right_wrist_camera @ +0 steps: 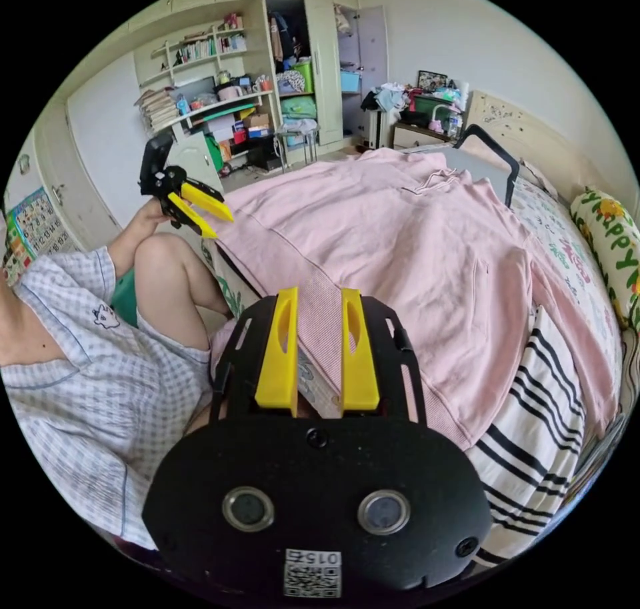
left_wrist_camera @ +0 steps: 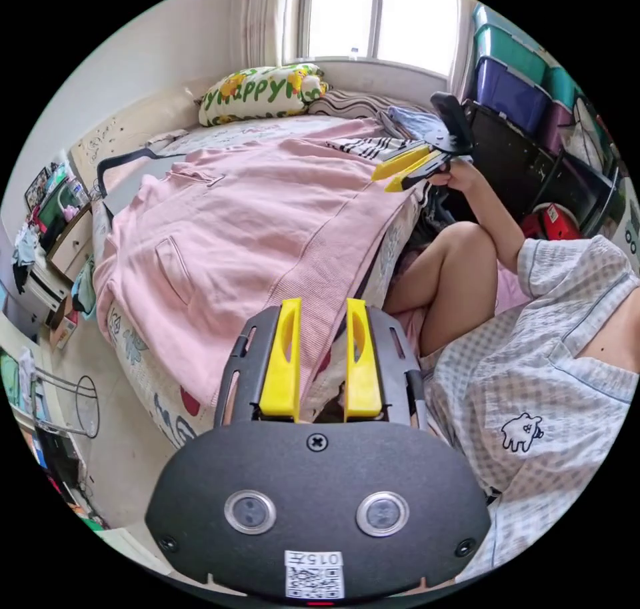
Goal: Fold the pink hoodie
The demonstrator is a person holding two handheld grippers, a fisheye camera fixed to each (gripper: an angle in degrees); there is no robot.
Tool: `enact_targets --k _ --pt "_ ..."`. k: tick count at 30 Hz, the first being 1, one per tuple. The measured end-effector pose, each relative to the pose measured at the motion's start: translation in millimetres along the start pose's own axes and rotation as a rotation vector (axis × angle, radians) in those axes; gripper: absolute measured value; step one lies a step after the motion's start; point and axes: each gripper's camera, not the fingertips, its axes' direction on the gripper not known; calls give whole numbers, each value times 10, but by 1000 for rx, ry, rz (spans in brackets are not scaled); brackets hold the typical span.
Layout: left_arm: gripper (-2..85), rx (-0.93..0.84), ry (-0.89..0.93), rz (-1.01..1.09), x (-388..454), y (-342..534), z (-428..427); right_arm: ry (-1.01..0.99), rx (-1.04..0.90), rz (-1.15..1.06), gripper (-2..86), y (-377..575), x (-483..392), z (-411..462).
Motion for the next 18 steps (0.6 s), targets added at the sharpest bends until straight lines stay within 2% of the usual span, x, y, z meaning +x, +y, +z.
enact_targets --k 2,4,10,14,18 --pt "101 -107 -78 25 137 -48 213 0 -89 -37 109 16 -61 139" --pt "98 -79 -102 45 239 -46 239 -9 -134 -42 111 39 -59 231" --pt "85 -68 -84 19 309 -122 327 -63 -96 -14 102 132 -2 133" --pt "73 -57 -71 13 329 -140 368 89 -149 -119 120 109 -302 163" --pt "61 -54 -88 17 374 -154 399 148 -180 -142 120 98 -413 167"
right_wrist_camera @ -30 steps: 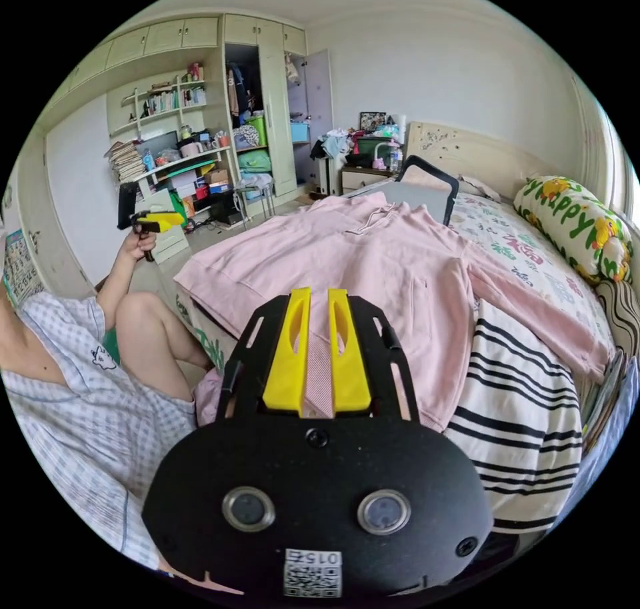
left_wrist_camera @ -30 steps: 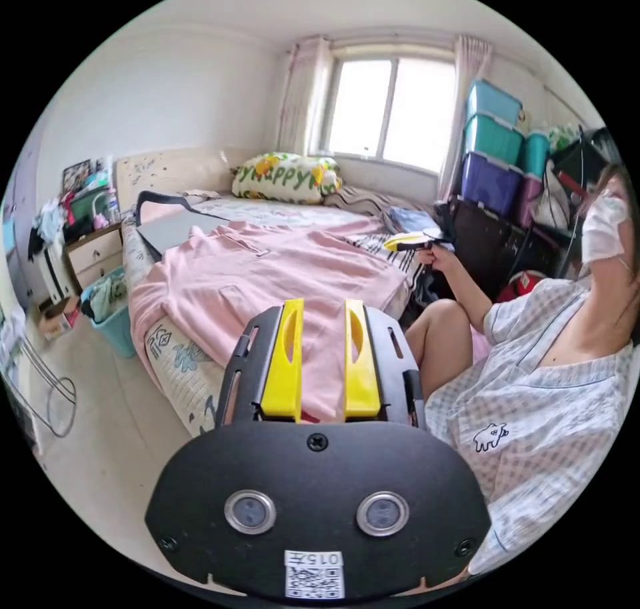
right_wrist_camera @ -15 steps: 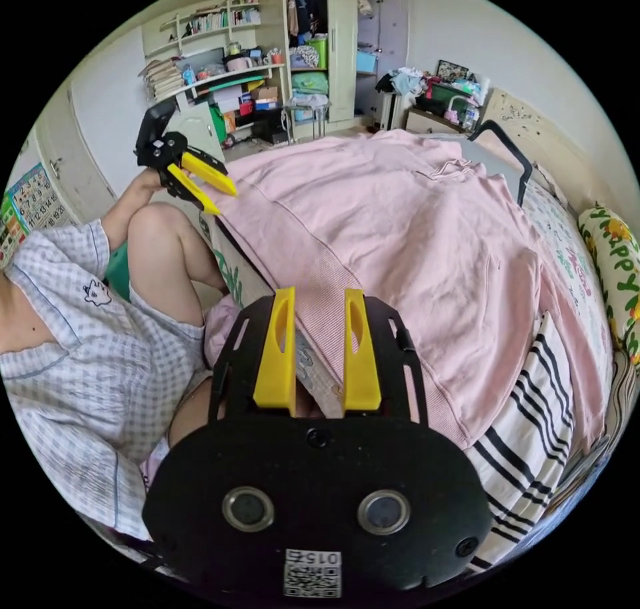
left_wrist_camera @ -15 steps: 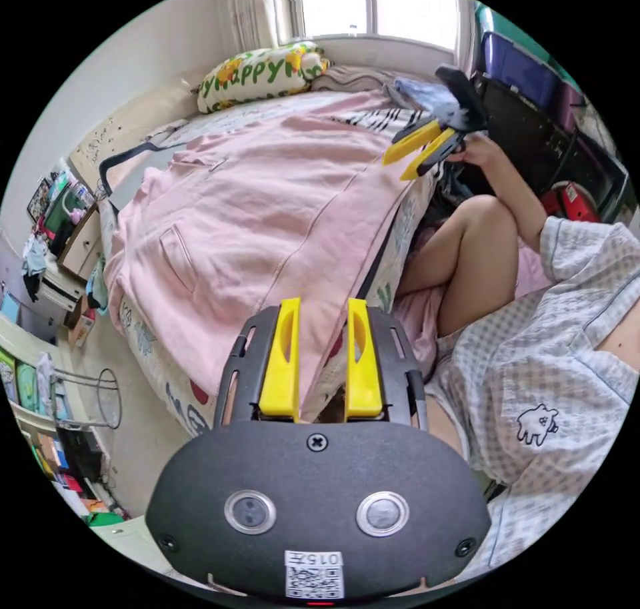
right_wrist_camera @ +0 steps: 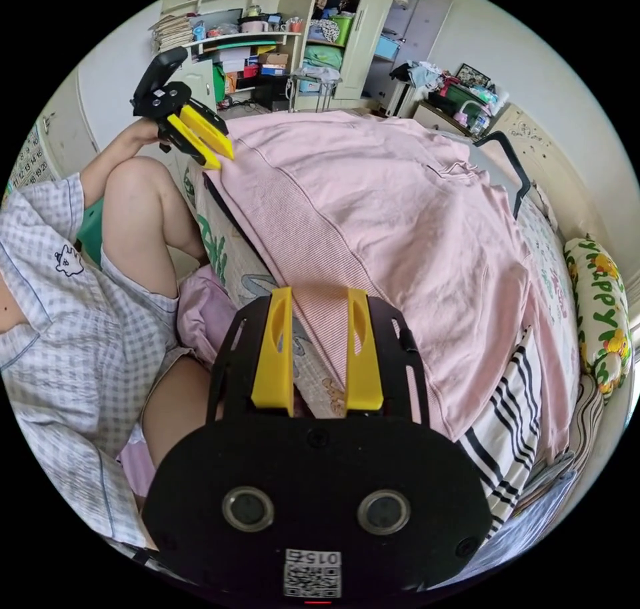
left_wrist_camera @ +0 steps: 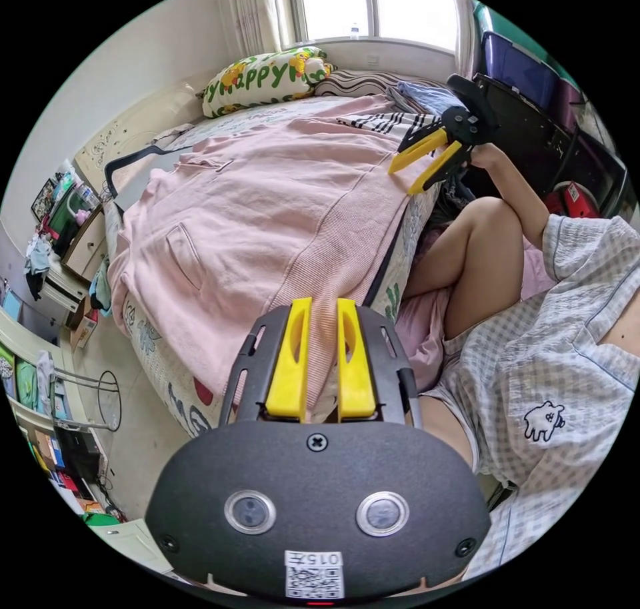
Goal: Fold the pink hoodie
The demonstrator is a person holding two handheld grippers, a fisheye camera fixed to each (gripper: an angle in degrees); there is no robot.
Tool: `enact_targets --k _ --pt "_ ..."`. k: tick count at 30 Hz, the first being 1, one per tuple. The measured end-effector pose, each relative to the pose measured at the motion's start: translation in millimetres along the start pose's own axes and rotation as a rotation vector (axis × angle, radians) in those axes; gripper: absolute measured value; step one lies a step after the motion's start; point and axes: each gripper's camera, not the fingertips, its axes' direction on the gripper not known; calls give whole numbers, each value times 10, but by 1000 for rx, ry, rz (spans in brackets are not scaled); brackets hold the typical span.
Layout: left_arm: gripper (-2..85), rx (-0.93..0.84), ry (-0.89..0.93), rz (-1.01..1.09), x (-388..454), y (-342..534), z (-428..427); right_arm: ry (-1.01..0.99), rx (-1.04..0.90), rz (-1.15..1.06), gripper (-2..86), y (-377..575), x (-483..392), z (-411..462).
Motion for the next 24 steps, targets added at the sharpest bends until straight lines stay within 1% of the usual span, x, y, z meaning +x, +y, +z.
enact_targets --k 7,13,15,17,19,22,24 --pt "21 -15 -48 11 95 -5 9 61 0 -31 101 72 -69 -62" --pt "10 0 -42 21 95 46 -44 125 12 -90 29 165 -131 -144" --pt "9 31 -5 6 57 89 -122 104 38 -75 13 216 -86 -232" --pt "9 80 46 -1 10 169 -239 17 95 -55 3 336 38 -396" --pt "10 78 65 -3 -31 210 -231 -29 106 -41 0 419 128 -438" --pt "15 -12 57 2 -79 202 -20 -59 2 -33 4 414 207 -266" --pt "21 -7 67 -6 -114 209 -17 -54 -25 -33 10 391 225 -232"
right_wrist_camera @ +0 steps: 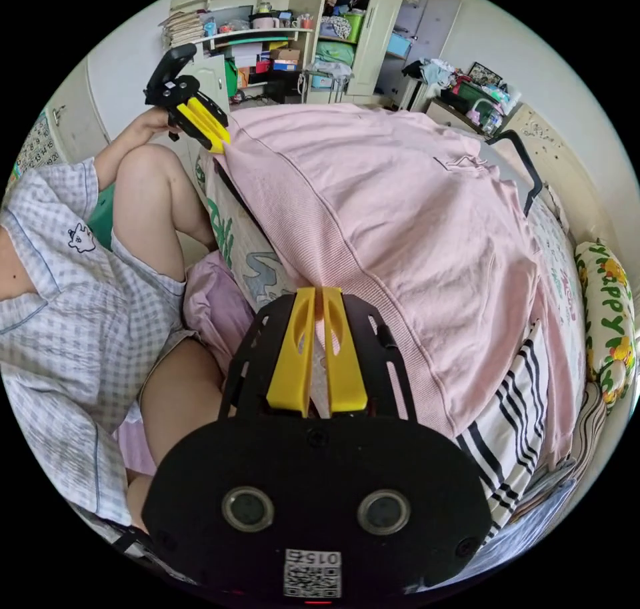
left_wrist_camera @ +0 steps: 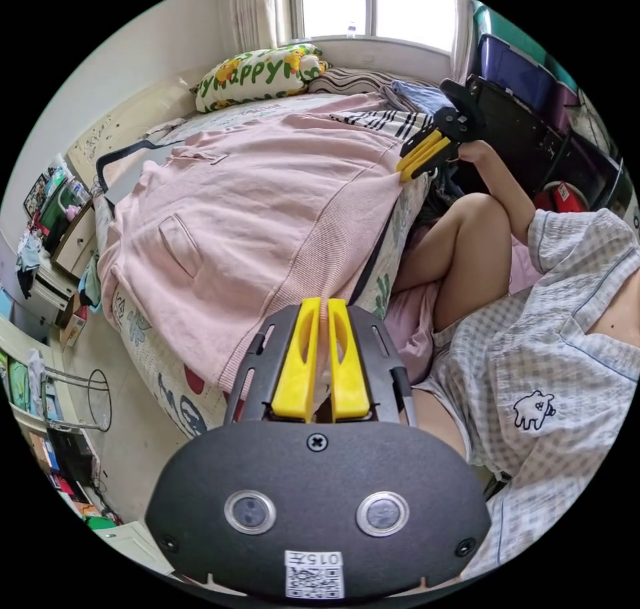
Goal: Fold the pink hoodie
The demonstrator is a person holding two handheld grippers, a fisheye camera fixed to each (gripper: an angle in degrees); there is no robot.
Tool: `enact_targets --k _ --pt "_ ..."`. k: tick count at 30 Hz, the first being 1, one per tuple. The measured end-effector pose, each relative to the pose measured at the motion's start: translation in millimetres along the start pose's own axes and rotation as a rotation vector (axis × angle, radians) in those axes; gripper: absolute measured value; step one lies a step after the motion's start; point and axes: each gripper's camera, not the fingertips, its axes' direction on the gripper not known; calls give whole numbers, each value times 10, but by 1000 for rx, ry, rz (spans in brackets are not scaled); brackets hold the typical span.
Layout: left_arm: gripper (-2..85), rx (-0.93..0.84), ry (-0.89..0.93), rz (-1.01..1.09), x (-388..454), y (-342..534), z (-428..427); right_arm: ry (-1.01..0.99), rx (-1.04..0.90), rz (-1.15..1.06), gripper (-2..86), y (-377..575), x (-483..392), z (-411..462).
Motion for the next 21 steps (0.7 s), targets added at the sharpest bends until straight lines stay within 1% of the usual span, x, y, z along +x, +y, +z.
enact_targets --k 3,6,8,10,12,13,14,16,21 --pt "51 11 66 -19 -89 93 -122 -53 61 14 24 134 79 -210" --pt "71 35 9 -53 -167 323 -334 -70 173 81 14 399 251 -473" --pt "79 44 -44 -111 -275 551 -453 -6 300 266 41 658 513 -662" --pt "81 25 -50 -144 -370 695 -448 12 331 398 52 825 733 -719" --pt "77 12 -26 -170 -462 787 -419 29 280 509 67 940 935 -680" --pt "75 28 -11 -181 -499 832 -443 39 217 562 84 987 1049 -614" --pt "74 24 -8 -188 -522 863 -462 43 148 594 102 1014 1139 -533" --pt "73 34 -8 -204 -550 931 -520 39 75 604 116 1027 1226 -428" --pt "74 137 -12 -335 -792 1187 -731 4 104 625 116 1127 1359 -491"
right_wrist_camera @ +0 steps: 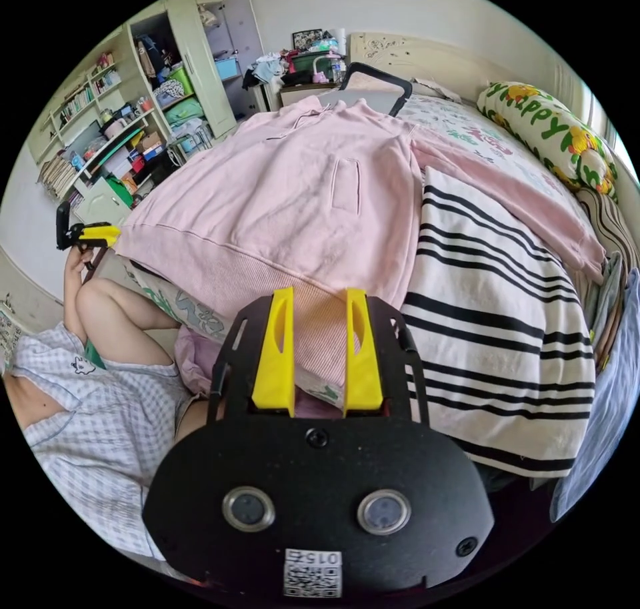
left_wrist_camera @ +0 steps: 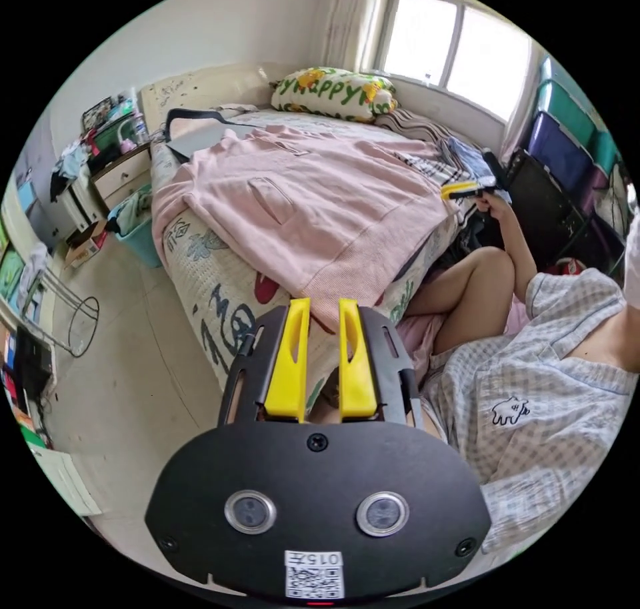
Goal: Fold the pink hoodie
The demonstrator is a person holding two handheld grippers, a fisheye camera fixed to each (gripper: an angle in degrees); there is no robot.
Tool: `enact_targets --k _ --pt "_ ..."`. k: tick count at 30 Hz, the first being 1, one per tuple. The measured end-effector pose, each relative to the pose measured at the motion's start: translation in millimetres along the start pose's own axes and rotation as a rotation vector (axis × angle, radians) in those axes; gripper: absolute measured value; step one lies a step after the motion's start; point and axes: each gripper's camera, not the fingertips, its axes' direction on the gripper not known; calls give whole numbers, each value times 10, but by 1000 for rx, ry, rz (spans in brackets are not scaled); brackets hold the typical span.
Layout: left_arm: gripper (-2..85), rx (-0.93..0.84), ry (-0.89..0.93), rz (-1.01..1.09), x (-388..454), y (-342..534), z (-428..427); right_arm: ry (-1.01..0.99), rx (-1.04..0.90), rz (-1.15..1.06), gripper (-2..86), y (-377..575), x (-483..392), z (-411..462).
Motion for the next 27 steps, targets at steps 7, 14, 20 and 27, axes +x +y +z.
enact_targets --k 7,14,20,27 --pt "84 -7 127 -162 -470 56 190 -36 7 -32 92 -19 198 -93" --pt "20 88 130 -113 -461 152 -110 -5 18 -65 39 -8 347 -301" --pt "9 -47 3 -50 -304 142 -52 -54 -6 -24 30 75 651 -322" --pt "10 -67 52 -96 -432 185 -33 -134 -7 5 56 60 922 -418"
